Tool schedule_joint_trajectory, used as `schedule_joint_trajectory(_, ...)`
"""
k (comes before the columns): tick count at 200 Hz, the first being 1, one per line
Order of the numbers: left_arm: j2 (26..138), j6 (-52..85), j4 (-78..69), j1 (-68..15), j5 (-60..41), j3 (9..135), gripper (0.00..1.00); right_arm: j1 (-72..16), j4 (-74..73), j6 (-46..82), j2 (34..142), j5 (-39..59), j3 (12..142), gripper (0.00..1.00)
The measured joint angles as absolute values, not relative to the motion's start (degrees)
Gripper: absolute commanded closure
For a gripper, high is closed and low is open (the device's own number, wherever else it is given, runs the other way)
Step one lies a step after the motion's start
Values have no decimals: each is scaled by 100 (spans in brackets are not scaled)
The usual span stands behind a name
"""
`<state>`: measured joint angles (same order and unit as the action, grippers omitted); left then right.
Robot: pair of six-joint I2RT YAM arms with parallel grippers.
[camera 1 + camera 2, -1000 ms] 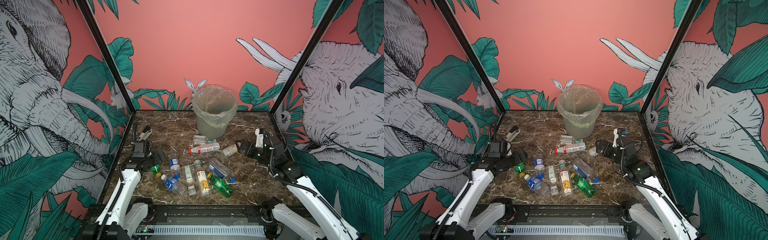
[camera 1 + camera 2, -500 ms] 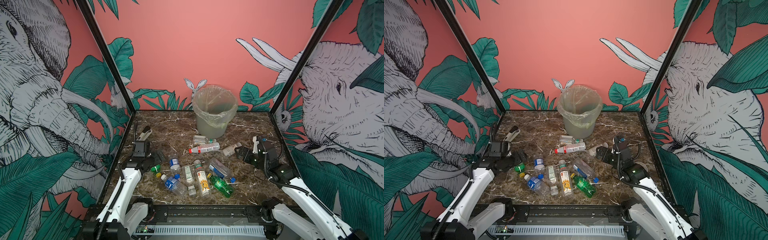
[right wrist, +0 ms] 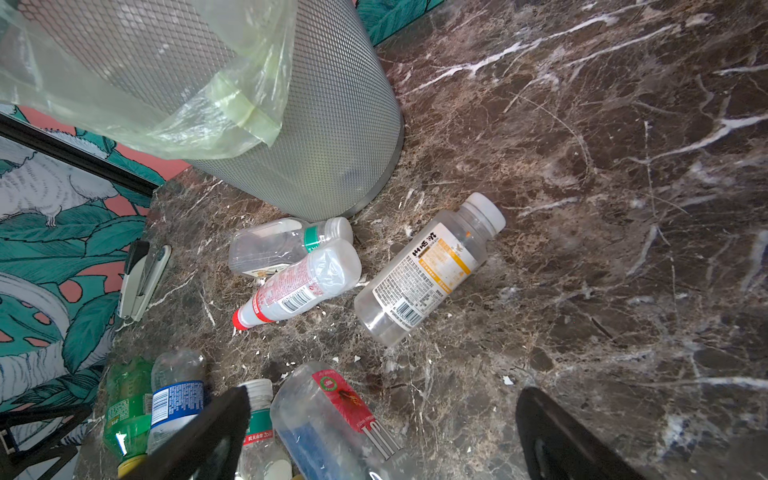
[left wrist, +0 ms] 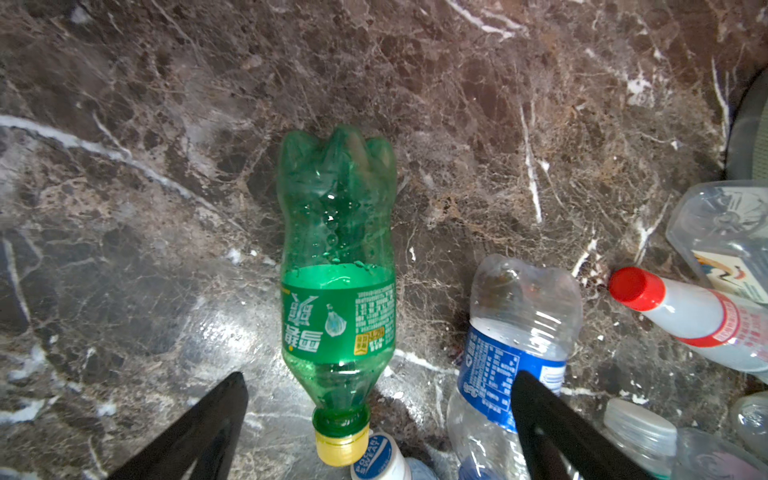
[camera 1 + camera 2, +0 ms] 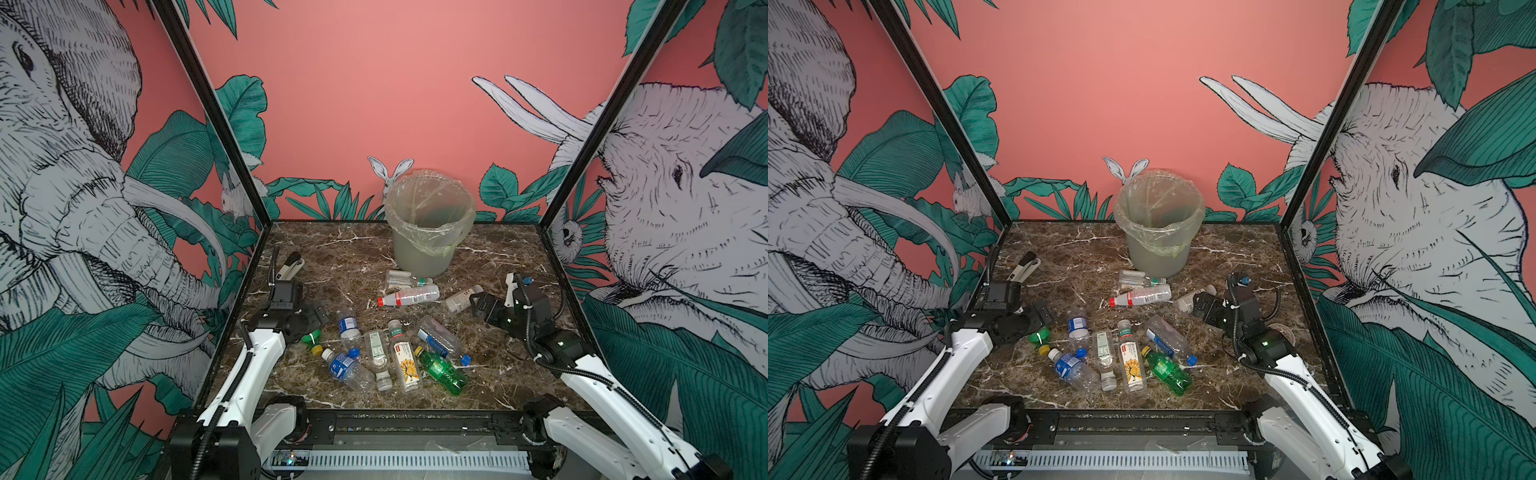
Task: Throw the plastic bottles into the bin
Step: 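Withdraw the right gripper from the bin while the left descends onto the green bottle, then close the left gripper around the green soda bottle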
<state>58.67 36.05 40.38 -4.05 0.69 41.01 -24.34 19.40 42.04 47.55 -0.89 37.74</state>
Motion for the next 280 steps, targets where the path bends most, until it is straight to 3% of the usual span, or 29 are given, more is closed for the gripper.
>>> schedule_joint_trajectory(18, 5979, 3610, 3983, -403, 91, 4058, 14, -2434, 1938, 4206, 4783, -91, 3774, 1)
schedule_joint_trajectory(171, 7126, 3479, 3089, -403, 351, 3793, 17, -2434, 1911, 4331, 4901, -104, 3776, 1)
schedule_joint_trajectory(231, 7203, 3424, 2829, -403, 447, 3625, 30, -2434, 1911, 4377, 4932, -104, 3776, 1)
schedule_joint_trajectory(280, 7275, 3317, 2657, -403, 572, 3559, 34, -2434, 1909, 4464, 4952, -104, 3776, 1)
